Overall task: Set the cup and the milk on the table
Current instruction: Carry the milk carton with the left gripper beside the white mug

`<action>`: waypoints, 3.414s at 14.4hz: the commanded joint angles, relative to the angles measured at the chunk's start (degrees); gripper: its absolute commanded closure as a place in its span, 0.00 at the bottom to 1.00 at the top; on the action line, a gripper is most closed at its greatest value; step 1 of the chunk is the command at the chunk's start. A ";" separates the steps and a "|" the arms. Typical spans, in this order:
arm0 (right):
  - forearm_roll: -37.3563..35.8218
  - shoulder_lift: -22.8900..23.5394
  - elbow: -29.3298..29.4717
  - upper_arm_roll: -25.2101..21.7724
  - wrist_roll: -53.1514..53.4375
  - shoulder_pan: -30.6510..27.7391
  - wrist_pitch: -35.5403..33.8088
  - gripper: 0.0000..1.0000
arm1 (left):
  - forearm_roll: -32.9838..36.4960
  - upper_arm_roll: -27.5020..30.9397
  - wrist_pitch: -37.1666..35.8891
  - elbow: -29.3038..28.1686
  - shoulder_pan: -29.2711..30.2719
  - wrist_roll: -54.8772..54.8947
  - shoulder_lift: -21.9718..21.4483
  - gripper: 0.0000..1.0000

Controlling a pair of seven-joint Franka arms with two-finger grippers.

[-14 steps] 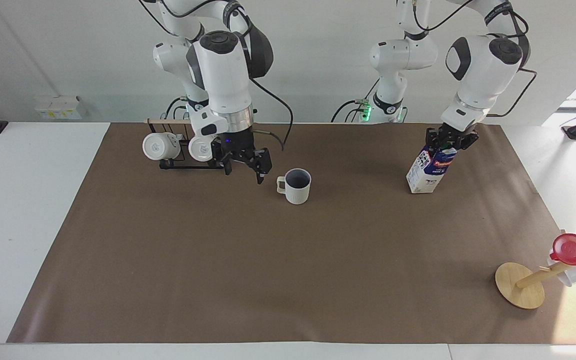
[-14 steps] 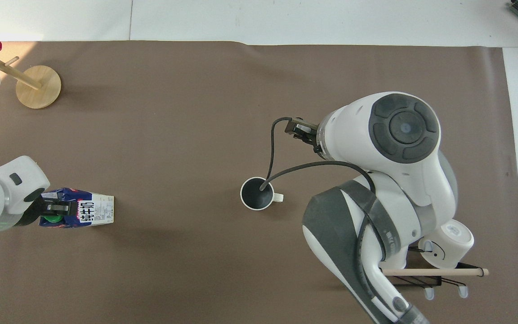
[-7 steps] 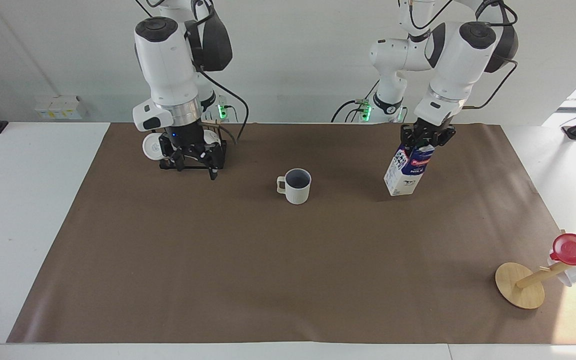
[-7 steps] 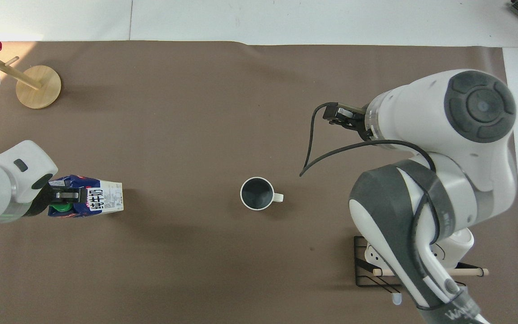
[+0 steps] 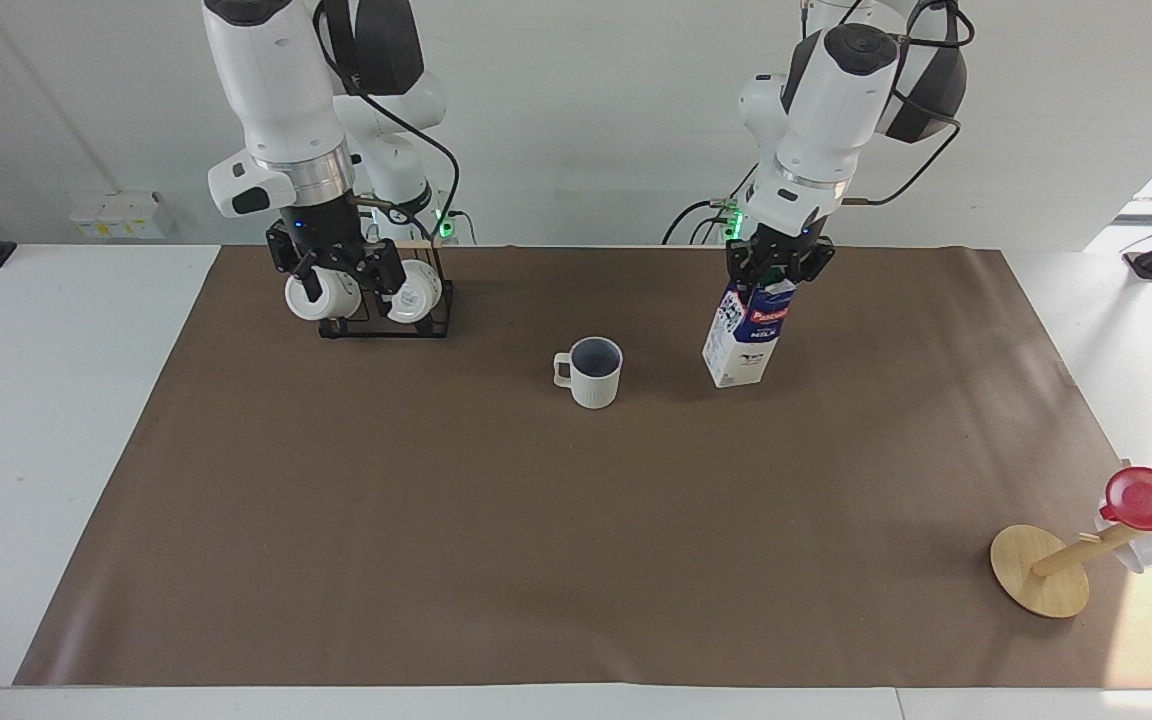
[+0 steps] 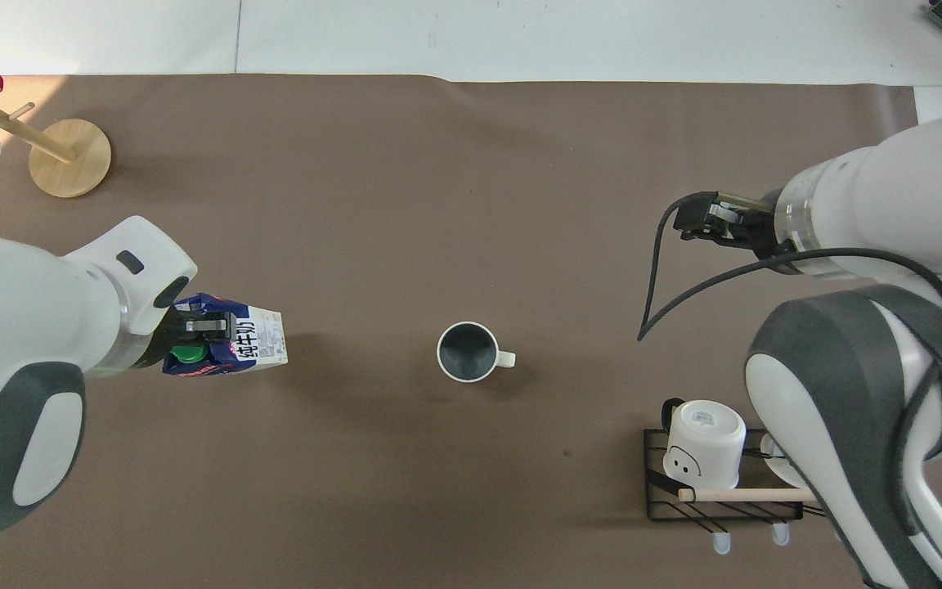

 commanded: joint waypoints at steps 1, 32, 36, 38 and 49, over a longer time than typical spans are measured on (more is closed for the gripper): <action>-0.30 0.72 2.69 0.57 -3.12 -1.80 -2.23 0.00 | -0.49 0.91 0.86 2.80 -3.81 -3.39 4.23 0.48; 3.65 -2.71 4.81 0.48 -6.98 -6.63 -13.83 0.00 | 3.29 0.73 2.18 4.65 -9.18 -8.84 12.42 0.43; 3.65 -2.71 4.81 0.48 -7.07 -6.63 -13.83 0.00 | 3.29 0.73 2.18 4.57 -9.09 -8.76 12.42 0.11; 3.65 -2.71 4.81 0.48 -6.99 -6.63 -13.83 0.00 | 3.29 0.73 2.18 4.65 -9.09 -8.76 12.42 0.00; 3.65 -2.71 4.81 0.48 -6.99 -6.63 -13.83 0.00 | 3.29 1.70 -16.00 16.95 -1.03 1.86 8.03 0.00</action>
